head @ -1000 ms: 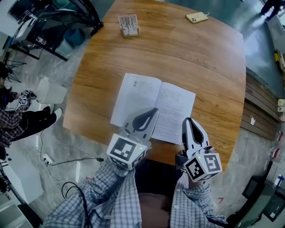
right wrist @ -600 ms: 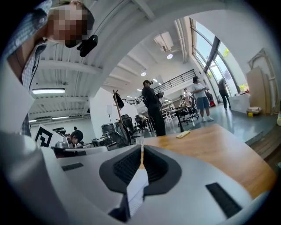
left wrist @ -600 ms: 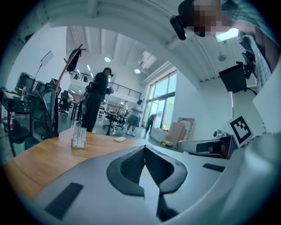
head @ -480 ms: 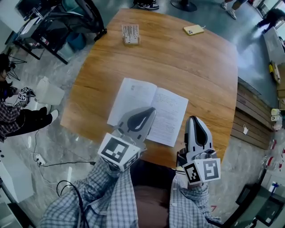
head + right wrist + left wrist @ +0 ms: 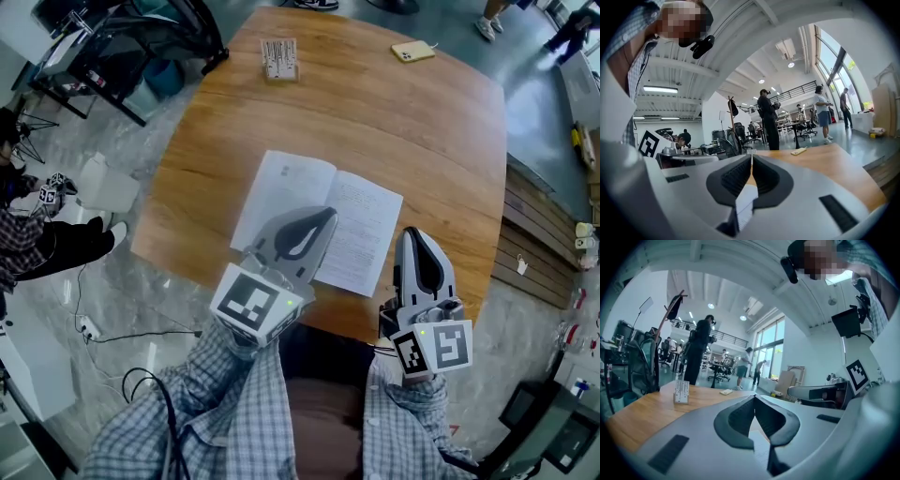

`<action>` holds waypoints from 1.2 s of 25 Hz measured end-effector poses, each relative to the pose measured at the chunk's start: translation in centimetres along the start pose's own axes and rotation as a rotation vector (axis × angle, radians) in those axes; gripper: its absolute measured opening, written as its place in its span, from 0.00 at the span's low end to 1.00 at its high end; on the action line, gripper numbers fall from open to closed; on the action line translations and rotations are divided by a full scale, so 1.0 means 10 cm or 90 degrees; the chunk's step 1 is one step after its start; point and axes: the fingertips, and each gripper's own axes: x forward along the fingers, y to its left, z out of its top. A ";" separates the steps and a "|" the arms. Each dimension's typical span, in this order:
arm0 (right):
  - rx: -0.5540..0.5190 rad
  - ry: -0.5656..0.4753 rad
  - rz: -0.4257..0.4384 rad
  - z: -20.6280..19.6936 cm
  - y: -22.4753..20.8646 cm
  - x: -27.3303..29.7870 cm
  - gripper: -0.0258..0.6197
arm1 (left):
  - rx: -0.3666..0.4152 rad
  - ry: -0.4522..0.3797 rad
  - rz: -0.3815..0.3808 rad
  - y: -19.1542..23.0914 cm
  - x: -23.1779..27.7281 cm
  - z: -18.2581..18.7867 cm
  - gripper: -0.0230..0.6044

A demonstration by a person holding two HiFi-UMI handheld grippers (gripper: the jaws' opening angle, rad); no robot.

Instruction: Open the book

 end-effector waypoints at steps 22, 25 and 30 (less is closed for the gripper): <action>-0.029 0.023 0.006 -0.05 0.04 0.00 0.07 | 0.005 -0.003 -0.026 -0.07 0.03 0.01 0.05; -0.033 0.025 0.007 -0.07 0.05 -0.01 0.07 | 0.004 -0.001 -0.025 -0.08 0.03 0.00 0.05; -0.025 0.023 0.009 -0.06 0.03 -0.02 0.07 | 0.010 -0.003 -0.023 -0.10 0.03 -0.01 0.05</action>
